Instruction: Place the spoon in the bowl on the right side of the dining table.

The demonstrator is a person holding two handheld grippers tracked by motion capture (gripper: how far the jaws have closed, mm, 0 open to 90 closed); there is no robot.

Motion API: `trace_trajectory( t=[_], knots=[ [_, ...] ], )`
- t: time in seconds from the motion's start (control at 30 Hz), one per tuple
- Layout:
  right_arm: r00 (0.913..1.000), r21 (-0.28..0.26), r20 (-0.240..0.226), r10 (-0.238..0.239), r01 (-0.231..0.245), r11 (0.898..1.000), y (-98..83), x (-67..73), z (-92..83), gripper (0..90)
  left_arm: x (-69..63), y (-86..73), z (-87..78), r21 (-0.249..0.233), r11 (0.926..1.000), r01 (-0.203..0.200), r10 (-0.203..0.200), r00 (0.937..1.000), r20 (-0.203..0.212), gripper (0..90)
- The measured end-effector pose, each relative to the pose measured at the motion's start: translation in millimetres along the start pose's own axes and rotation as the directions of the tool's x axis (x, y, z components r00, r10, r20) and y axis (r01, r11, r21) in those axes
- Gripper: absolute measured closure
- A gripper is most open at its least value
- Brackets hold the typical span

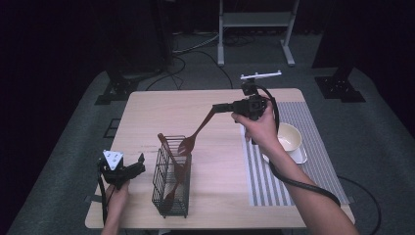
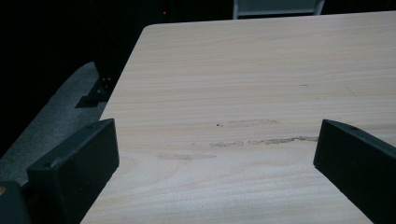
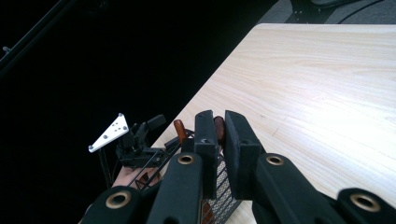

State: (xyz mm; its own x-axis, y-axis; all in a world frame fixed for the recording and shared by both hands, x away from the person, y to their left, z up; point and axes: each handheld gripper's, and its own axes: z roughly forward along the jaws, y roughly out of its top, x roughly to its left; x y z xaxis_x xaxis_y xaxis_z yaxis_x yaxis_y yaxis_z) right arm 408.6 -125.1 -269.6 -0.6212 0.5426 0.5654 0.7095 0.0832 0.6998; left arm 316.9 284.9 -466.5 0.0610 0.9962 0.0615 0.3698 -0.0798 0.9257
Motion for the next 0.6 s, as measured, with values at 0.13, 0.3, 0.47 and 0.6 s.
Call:
trace_trajectory(
  t=[0.13, 0.3, 0.47, 0.6],
  knots=[
    [1.0, -0.008, 0.005, 0.002, -0.002, 1.0, 1.2, -1.7, -4.9, 83.6, 0.0, 0.0, 0.0, 0.0, 1.0, 0.0, 0.0, 1.0, 0.0, 0.0],
    [0.9999, -0.012, 0.01, 0.009, -0.009, 1.0, 2.0, -3.9, -10.8, 83.7, -0.2, 0.0, 0.2, -0.002, 1.0, -0.002, 0.002, 1.0, -0.002, 0.0],
    [0.9998, -0.018, 0.014, 0.016, -0.016, 1.0, 1.3, -7.1, -15.3, 83.7, -0.3, 0.0, 0.2, -0.002, 1.0, -0.001, 0.001, 1.0, -0.002, 0.0],
    [0.9997, -0.022, 0.015, 0.018, -0.018, 1.0, -0.3, -10.8, -19.3, 83.6, -0.2, 0.0, 0.2, -0.002, 1.0, -0.001, 0.001, 1.0, -0.001, 0.0]
  ],
)
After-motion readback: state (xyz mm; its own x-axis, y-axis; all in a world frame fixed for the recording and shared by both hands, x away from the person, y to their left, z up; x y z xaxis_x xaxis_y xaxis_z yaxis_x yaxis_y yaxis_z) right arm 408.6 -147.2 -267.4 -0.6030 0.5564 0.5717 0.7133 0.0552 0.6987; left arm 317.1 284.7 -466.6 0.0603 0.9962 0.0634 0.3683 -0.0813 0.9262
